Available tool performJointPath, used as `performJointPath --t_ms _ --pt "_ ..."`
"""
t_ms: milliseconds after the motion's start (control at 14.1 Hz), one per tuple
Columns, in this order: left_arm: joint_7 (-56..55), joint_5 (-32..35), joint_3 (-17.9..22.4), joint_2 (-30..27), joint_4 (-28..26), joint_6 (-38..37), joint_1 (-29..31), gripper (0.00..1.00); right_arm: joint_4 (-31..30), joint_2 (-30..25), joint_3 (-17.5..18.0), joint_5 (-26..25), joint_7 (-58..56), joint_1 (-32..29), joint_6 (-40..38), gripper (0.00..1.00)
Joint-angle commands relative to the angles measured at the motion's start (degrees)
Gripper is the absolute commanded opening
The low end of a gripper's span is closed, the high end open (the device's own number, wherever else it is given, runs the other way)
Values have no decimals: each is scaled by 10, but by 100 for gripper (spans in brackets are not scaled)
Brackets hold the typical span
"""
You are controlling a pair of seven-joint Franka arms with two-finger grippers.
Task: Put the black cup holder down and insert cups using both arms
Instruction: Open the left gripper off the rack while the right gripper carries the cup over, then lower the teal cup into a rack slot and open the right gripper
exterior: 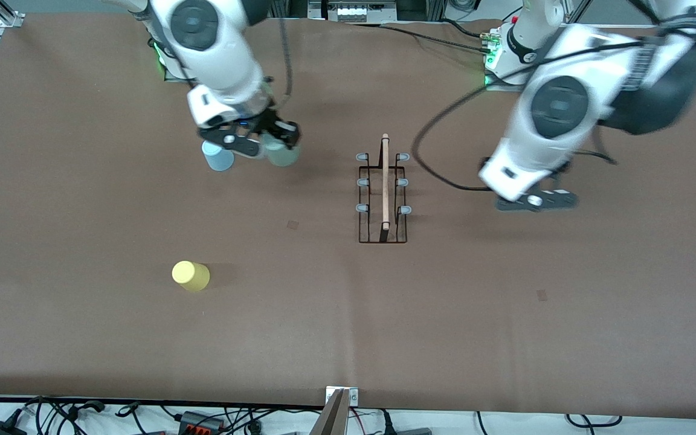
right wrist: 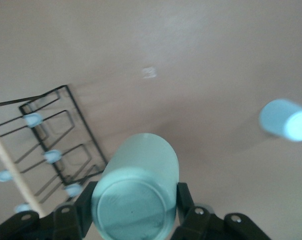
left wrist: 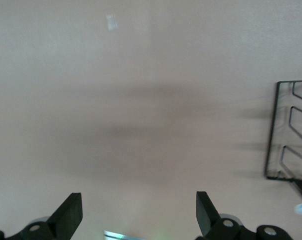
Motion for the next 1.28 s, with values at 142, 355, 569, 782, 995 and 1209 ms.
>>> performJointPath --t_ms 142,355,569,782,995,1209 --pt "209 3 -11 7 61 -16 100 100 59 91 20 -21 175 73 87 17" --pt "262 -29 -7 9 88 -14 144 100 57 99 36 -23 189 79 93 17" --pt "306 -22 -7 10 89 -15 188 100 52 115 45 -36 199 90 115 17" --pt "334 -32 5 11 82 2 188 100 52 147 45 -80 216 104 135 18" --pt "334 -117 149 -35 50 9 97 100 51 158 45 -86 216 105 147 18" --pt "333 -210 325 -109 -37 72 -33 100 51 163 45 -87 216 105 159 100"
